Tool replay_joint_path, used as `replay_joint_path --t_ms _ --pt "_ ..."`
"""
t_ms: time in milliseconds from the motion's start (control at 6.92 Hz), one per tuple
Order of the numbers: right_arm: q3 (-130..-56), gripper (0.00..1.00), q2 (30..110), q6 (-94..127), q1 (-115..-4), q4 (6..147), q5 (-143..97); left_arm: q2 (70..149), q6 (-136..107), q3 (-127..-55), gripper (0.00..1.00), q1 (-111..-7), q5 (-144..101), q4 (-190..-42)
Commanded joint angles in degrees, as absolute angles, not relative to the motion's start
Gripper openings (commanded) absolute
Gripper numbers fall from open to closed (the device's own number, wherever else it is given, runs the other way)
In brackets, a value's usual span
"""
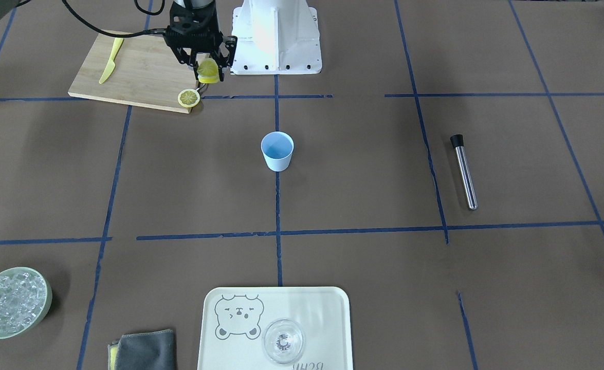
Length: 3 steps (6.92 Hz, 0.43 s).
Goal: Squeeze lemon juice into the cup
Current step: 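Lift the lemon half and carry it over the blue cup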
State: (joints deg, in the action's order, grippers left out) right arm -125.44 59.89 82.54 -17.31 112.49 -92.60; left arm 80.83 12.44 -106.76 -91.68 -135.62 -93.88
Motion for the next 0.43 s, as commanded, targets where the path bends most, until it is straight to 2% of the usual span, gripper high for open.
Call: replay_joint_path --t_ms 0,289 --pt "-115.8 0.0 50.5 82.2 -20.8 112.9 -93.4 80.9 12.4 -106.7 1.0 -91.8 -135.6 -93.9" --pt "-105.6 0.0 42.3 81.8 -23.6 112.5 -94.1 80.6 12.5 -106.7 1.0 -91.8 -135.6 -93.9"
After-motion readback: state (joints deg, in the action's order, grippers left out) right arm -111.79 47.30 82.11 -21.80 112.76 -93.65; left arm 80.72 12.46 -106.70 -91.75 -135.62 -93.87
